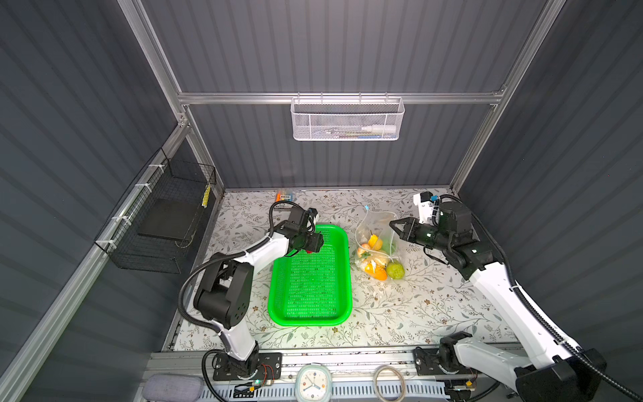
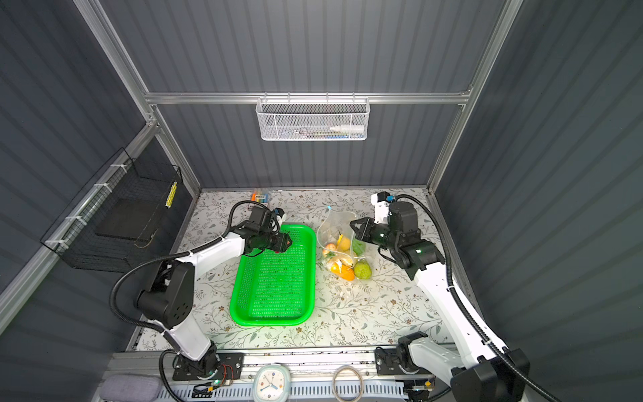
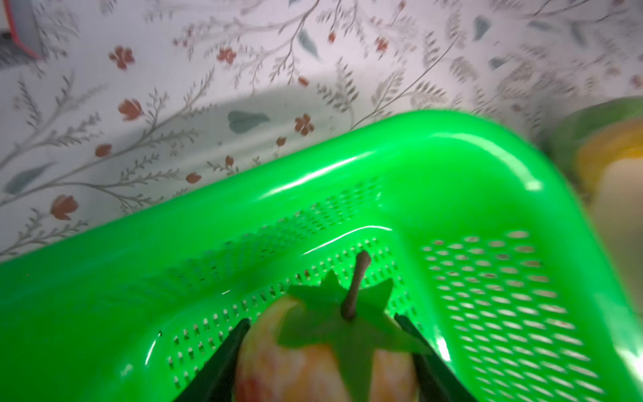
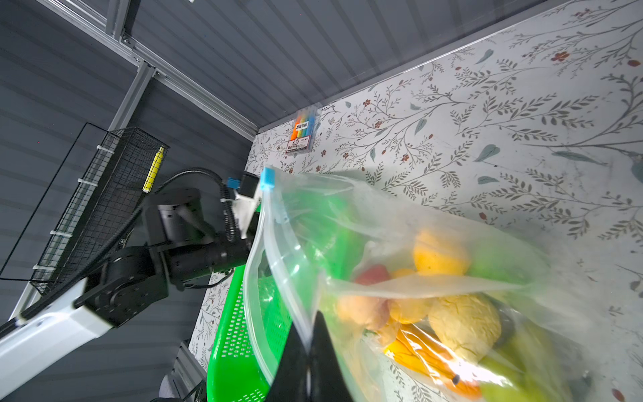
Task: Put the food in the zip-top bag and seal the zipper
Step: 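Carry the red-yellow apple with the left gripper into the bag opening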
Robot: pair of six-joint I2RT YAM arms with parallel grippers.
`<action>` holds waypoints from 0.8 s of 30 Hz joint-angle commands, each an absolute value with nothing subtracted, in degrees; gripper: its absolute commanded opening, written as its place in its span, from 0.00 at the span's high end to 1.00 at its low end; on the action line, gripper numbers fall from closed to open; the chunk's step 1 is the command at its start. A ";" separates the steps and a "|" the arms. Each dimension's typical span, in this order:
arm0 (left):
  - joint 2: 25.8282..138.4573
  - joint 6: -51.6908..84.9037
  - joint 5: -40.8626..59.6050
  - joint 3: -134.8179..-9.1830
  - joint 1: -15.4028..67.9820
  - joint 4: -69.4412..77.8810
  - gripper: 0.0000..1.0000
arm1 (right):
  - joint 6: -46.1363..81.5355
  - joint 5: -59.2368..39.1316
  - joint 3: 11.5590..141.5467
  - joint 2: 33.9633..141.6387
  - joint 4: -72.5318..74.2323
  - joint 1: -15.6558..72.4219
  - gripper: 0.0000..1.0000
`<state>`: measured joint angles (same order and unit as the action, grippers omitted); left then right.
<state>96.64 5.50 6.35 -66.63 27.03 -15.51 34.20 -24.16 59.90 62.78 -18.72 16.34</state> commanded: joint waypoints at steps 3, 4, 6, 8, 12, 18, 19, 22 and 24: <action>87.90 9.77 9.80 -67.62 30.03 -17.18 0.43 | 34.52 -24.61 59.24 62.34 -17.73 16.52 1.00; 86.61 10.57 10.96 -68.35 30.39 -17.00 0.43 | 34.64 -24.68 59.16 62.40 -17.52 16.52 1.00; 84.93 11.81 13.62 -69.83 31.11 -16.88 0.43 | 34.71 -24.86 59.07 62.40 -17.44 16.52 1.00; 83.36 13.01 16.64 -71.26 31.75 -15.83 0.43 | 34.72 -24.80 58.93 62.27 -17.42 16.52 1.00; 81.52 15.57 22.26 -73.63 33.80 -12.48 0.43 | 34.74 -24.61 58.80 62.05 -17.38 16.52 1.00; 82.19 17.87 23.82 -76.23 39.40 -9.26 0.43 | 34.93 -24.72 58.84 61.74 -17.16 16.52 1.00; 82.54 18.00 23.73 -76.62 40.46 -8.94 0.43 | 35.01 -24.74 58.89 61.70 -17.16 16.52 1.00; 84.33 18.00 23.47 -78.01 43.05 -8.64 0.43 | 35.14 -24.90 58.89 61.52 -17.03 16.52 1.00; 85.80 18.11 23.62 -78.83 44.38 -8.29 0.43 | 35.32 -25.01 58.80 61.36 -16.90 16.52 1.00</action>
